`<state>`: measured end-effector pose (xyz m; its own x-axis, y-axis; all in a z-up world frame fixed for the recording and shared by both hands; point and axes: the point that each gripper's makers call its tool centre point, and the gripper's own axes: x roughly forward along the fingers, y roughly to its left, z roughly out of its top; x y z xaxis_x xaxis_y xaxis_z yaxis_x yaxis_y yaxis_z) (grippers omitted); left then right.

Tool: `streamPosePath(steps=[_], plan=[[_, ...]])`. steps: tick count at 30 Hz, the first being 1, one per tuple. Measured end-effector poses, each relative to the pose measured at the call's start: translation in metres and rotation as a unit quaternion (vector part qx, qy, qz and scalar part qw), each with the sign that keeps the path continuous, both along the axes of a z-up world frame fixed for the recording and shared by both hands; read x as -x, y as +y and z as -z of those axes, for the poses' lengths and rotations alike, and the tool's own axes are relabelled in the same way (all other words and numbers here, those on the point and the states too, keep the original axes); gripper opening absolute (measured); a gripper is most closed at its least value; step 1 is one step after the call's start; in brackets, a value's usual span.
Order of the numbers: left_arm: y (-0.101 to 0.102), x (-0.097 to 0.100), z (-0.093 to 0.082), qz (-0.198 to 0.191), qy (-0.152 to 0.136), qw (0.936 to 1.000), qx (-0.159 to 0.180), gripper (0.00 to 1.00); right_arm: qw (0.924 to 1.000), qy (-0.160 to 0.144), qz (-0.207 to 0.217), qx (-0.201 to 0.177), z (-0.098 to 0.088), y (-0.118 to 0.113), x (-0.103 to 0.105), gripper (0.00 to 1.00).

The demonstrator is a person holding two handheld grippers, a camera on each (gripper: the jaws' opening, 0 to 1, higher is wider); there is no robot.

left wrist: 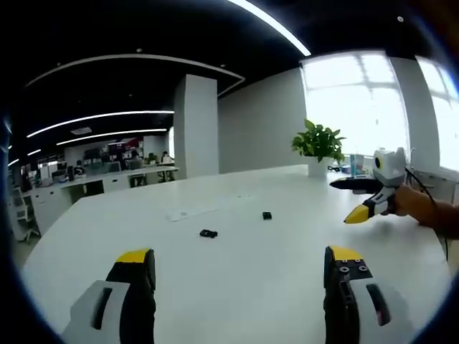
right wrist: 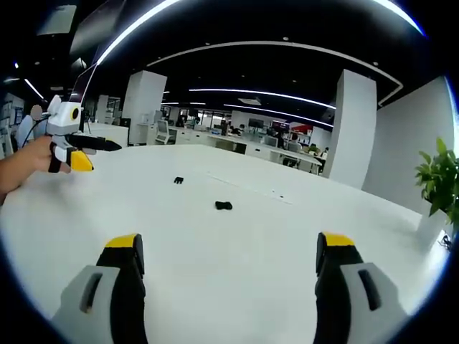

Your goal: Snap the two parts of the plastic buckle together until the buckle closes and remains connected.

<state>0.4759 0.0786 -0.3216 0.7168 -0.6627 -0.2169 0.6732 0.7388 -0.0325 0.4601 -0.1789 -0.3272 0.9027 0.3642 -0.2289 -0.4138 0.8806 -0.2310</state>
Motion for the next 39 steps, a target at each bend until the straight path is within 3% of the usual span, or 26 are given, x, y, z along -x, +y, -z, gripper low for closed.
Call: streamPosePath(steps=[10,39], plan=[[-0.0004,-0.001,-0.0066,-0.003,-0.01,0.9998,0.018,1.0,1.0,0.0,0.002,0.003,0.0016,-0.0015,-0.0015,1.0],[0.0,-0.001,-0.0086,-0.003,-0.011,0.9997,0.02,1.0,1.0,-0.001,-0.001,-0.003,-0.0015,0.0002,0.002,1.0]])
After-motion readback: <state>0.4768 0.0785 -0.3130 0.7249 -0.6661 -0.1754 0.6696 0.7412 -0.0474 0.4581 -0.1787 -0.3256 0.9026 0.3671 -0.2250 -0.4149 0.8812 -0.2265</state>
